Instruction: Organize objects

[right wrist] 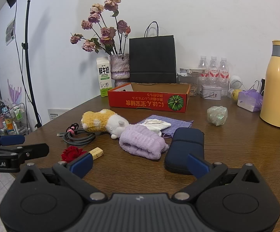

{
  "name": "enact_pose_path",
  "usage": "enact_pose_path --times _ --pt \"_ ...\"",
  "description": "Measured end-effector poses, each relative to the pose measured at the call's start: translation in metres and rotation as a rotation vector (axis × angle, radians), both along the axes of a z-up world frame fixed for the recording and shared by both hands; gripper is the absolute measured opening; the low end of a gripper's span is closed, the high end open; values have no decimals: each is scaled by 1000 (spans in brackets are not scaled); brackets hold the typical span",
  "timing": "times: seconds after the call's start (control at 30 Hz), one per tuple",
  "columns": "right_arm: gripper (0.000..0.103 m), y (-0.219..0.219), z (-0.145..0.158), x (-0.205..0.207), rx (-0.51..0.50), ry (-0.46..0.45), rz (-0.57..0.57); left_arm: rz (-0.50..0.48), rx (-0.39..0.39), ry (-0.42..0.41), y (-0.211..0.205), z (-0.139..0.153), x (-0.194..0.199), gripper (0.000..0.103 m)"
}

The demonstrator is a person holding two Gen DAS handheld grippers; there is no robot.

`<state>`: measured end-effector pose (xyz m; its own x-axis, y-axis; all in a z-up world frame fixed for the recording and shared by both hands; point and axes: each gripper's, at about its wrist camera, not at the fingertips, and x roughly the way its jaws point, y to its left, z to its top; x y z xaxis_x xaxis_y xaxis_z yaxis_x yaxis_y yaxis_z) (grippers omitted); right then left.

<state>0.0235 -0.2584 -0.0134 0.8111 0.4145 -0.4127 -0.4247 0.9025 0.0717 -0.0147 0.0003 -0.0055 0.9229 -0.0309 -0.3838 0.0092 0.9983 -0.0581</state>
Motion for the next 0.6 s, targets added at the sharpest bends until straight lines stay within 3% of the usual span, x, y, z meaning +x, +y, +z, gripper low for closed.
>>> enact_pose_path --times 0.6 --pt "103 0 0 0 0 -2 1 -3 1 2 0 1 -1 103"
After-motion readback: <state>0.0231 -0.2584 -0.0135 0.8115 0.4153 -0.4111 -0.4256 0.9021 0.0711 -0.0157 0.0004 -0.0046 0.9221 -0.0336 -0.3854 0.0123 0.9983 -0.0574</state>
